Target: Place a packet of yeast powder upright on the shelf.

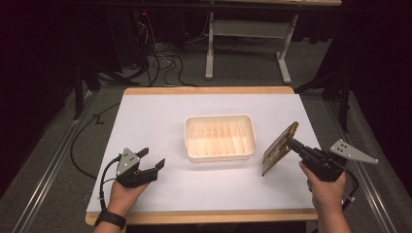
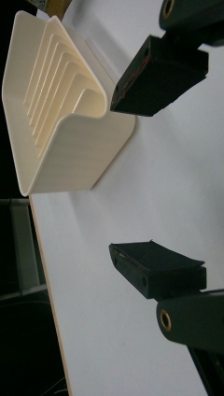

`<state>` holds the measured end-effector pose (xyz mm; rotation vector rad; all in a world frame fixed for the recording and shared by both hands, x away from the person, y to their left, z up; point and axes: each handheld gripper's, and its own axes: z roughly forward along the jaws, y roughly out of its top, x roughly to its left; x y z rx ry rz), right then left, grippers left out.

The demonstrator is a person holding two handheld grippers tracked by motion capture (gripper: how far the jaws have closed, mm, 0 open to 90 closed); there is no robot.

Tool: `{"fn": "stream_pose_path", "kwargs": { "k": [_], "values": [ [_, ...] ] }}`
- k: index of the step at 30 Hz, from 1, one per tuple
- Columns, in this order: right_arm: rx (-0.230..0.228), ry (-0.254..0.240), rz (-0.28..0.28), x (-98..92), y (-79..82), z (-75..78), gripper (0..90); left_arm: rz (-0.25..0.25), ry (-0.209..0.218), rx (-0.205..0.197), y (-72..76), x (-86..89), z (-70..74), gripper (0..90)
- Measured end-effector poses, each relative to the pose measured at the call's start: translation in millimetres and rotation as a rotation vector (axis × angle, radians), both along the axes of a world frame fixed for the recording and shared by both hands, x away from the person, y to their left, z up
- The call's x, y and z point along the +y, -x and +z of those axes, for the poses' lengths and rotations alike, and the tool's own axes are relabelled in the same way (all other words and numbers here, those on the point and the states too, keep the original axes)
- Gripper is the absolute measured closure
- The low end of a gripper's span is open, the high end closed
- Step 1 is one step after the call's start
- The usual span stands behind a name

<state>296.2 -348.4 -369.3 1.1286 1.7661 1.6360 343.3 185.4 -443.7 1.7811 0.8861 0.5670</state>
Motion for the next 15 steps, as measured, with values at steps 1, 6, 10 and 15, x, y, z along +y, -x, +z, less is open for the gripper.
{"fn": "stream_pose_path", "kwargs": {
  "k": [1,6,10,15],
  "values": [
    [-0.004,0.001,0.003,0.3,0.5,1.3,90.0,0.0,0.0,0.0,0.0,0.0,0.0,26.7],
    [-0.023,0.011,0.005,3.5,3.8,10.5,90.0,0.002,0.007,-0.002,0.3,1.4,0.9,26.7],
    [-0.041,0.006,0.013,4.7,5.6,17.8,90.0,0.004,0.011,-0.001,0.2,2.2,0.8,26.7],
    [-0.073,-0.008,0.029,7.6,7.8,34.8,90.0,-0.004,0.011,-0.003,0.9,2.3,1.2,26.6]
  ]
}}
